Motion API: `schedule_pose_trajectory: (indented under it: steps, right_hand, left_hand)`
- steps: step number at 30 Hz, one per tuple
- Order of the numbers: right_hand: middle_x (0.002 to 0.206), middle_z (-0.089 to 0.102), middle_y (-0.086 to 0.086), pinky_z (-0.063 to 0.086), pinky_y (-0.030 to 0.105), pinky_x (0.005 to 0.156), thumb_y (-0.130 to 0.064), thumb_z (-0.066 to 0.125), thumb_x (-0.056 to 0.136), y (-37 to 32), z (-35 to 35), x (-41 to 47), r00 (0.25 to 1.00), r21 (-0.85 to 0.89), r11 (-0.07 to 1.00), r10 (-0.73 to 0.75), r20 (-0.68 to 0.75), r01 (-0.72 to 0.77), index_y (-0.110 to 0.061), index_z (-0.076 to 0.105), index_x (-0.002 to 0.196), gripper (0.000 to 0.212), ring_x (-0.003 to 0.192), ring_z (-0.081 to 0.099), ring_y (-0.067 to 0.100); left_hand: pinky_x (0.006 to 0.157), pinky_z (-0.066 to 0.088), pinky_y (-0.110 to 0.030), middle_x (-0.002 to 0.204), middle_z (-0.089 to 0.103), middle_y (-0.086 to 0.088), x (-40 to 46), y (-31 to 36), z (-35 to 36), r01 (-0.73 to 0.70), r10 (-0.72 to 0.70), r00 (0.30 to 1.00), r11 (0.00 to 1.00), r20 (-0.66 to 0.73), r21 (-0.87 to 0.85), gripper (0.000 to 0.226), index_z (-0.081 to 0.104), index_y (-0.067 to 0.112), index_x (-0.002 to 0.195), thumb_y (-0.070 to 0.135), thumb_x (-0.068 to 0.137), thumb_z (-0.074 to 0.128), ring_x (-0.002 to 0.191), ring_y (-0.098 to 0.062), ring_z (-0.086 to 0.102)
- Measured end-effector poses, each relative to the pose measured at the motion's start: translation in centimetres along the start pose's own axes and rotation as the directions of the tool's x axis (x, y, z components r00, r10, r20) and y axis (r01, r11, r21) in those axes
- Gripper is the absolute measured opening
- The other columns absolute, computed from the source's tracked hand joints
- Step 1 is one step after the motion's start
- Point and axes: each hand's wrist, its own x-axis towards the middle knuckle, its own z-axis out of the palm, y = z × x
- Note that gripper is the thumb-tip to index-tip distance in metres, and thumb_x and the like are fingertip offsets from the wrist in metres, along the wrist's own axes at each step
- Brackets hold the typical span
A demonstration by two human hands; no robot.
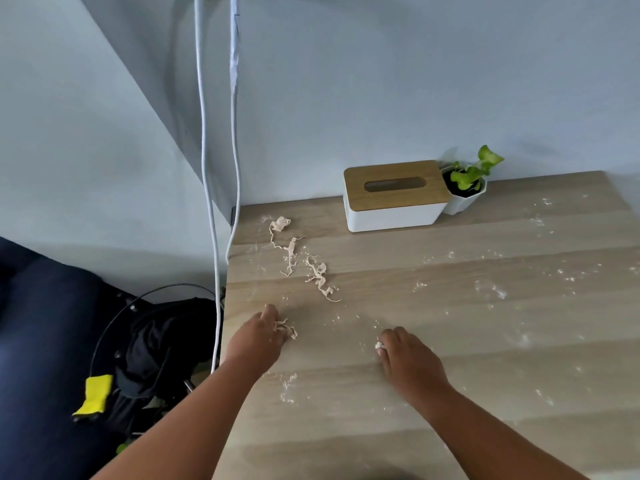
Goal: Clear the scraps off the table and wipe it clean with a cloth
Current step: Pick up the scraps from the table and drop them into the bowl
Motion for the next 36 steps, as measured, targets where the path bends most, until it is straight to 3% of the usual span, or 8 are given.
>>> schedule_pose_trajectory:
  steps: [3, 8, 12, 17, 21, 26, 31, 36]
  right_hand:
    - [0.112, 0.058, -0.001, 0.055, 0.037, 0.073, -0.034, 0.041, 0.103, -0.6, 0.1, -0.3, 1.000, -0.030, 1.000, 0.008, -0.011, -0.008, -0.022, 0.056, 0.118, 0.025, 0.101, 0.062, 0.022]
    - [0.102, 0.060, 0.003, 0.048, 0.036, 0.071, -0.026, 0.047, 0.097, -1.7, -0.6, -0.5, 0.998, 0.085, 0.995, 0.061, -0.018, -0.059, -0.016, 0.055, 0.112, 0.019, 0.092, 0.063, 0.026]
    - [0.103, 0.062, 0.004, 0.037, 0.032, 0.068, -0.019, 0.047, 0.095, -2.2, -1.1, 0.0, 0.997, 0.151, 0.986, 0.076, -0.003, -0.075, -0.014, 0.052, 0.114, 0.020, 0.092, 0.062, 0.026]
    - [0.106, 0.061, 0.004, 0.048, 0.037, 0.082, -0.019, 0.043, 0.097, -3.0, -2.4, 0.5, 0.999, 0.107, 0.994, 0.011, 0.040, -0.015, -0.016, 0.056, 0.110, 0.019, 0.101, 0.061, 0.026]
    - [0.090, 0.052, -0.003, 0.046, 0.036, 0.071, -0.025, 0.043, 0.094, -3.6, -3.4, 0.5, 1.000, 0.121, 0.993, -0.003, 0.010, 0.002, -0.022, 0.047, 0.089, 0.007, 0.083, 0.054, 0.021]
    - [0.099, 0.057, 0.002, 0.042, 0.034, 0.071, -0.033, 0.039, 0.098, -5.0, -4.2, 1.0, 0.997, 0.059, 0.995, -0.077, 0.019, 0.076, -0.018, 0.054, 0.103, 0.022, 0.093, 0.058, 0.024]
    - [0.104, 0.054, 0.005, 0.041, 0.036, 0.073, -0.020, 0.044, 0.097, -6.7, -5.0, 1.9, 0.996, 0.100, 0.992, -0.081, 0.033, 0.077, -0.016, 0.051, 0.101, 0.008, 0.094, 0.055, 0.028]
    - [0.114, 0.052, 0.003, 0.046, 0.036, 0.080, 0.006, 0.042, 0.082, -7.1, -5.0, 3.0, 0.980, 0.102, 0.981, -0.175, 0.097, 0.165, -0.016, 0.054, 0.111, 0.039, 0.103, 0.052, 0.024]
  left_hand:
    - [0.069, 0.049, -0.037, 0.092, 0.059, 0.001, 0.1, -0.5, 0.2, -0.054, 0.054, 0.998, 0.999, 0.030, 0.001, 0.014, 0.048, 0.026, 0.097, 0.036, 0.098, 0.057, 0.081, -0.025, 0.058]
    - [0.070, 0.046, -0.033, 0.102, 0.059, -0.004, 0.2, -0.1, -0.4, -0.039, 0.034, 0.999, 0.991, 0.041, 0.127, 0.011, 0.048, 0.019, 0.107, 0.028, 0.101, 0.048, 0.090, -0.028, 0.063]
    - [0.069, 0.042, -0.030, 0.088, 0.052, 0.004, 0.0, -0.3, -1.2, 0.002, -0.002, 1.000, 1.000, 0.021, -0.010, 0.012, 0.044, 0.021, 0.099, 0.032, 0.100, 0.049, 0.079, -0.022, 0.055]
    - [0.070, 0.046, -0.032, 0.088, 0.059, -0.003, -0.4, -0.9, -2.4, -0.095, 0.100, 0.995, 0.984, 0.021, -0.153, 0.011, 0.050, 0.016, 0.103, 0.009, 0.095, 0.049, 0.078, -0.024, 0.060]
    - [0.075, 0.048, -0.038, 0.090, 0.057, -0.006, -0.8, -0.8, -3.3, -0.124, 0.127, 0.992, 0.985, 0.016, -0.117, 0.007, 0.051, 0.014, 0.092, 0.013, 0.097, 0.045, 0.082, -0.026, 0.056]
    - [0.063, 0.039, -0.037, 0.077, 0.051, 0.000, -1.1, -0.2, -4.2, -0.109, 0.103, 0.993, 0.984, -0.052, -0.139, 0.021, 0.039, 0.021, 0.077, 0.025, 0.094, 0.048, 0.072, -0.023, 0.049]
    - [0.063, 0.037, -0.038, 0.074, 0.049, -0.003, -1.0, 0.2, -4.7, -0.091, 0.080, 0.995, 0.976, -0.062, -0.198, 0.023, 0.037, 0.018, 0.074, 0.021, 0.095, 0.045, 0.071, -0.024, 0.047]
    - [0.067, 0.043, -0.033, 0.079, 0.057, 0.001, -0.2, 0.4, -4.7, -0.079, 0.064, 0.996, 0.950, -0.058, -0.301, 0.017, 0.057, 0.017, 0.079, 0.011, 0.092, 0.048, 0.075, -0.019, 0.055]
